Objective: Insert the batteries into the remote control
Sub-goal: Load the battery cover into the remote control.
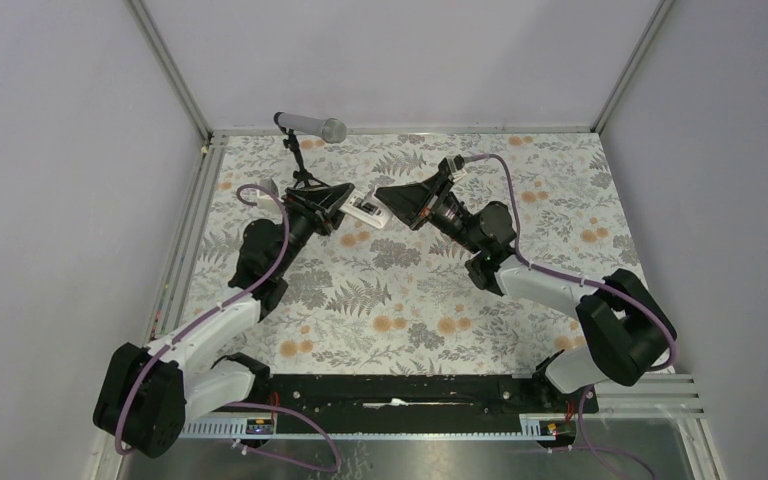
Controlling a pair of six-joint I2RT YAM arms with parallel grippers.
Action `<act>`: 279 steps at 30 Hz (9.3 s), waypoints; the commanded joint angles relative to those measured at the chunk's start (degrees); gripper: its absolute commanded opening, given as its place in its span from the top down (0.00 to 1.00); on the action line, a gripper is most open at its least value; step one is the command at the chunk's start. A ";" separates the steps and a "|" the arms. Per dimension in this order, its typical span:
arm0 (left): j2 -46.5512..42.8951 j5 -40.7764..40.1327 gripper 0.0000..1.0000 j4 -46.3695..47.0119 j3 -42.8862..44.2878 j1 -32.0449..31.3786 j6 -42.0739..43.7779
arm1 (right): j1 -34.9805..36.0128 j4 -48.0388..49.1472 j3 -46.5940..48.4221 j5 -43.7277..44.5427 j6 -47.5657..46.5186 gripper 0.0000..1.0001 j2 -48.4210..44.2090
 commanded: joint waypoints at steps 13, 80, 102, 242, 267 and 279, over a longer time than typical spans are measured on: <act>0.93 -0.06 1.00 2.43 4.60 -1.33 4.06 | 0.58 6.24 2.68 1.63 3.21 1.00 2.31; -0.29 -2.94 1.00 1.83 3.75 -1.50 2.88 | 1.63 -19.96 -4.13 4.73 -1.81 0.80 -9.57; 0.85 0.20 1.00 -1.37 2.96 -1.08 8.51 | 1.42 -49.85 6.12 2.08 -28.49 0.57 -19.98; 11.69 17.97 1.00 11.40 6.09 -2.88 2.54 | 8.91 -102.00 36.54 19.77 -54.78 0.60 -9.32; 12.35 16.84 1.00 13.21 7.51 0.15 0.55 | 8.36 -94.40 28.44 17.00 -50.40 0.10 -18.81; 8.77 13.79 1.00 11.97 6.87 0.08 -1.16 | 6.83 -77.19 19.32 14.55 -33.18 0.02 -16.11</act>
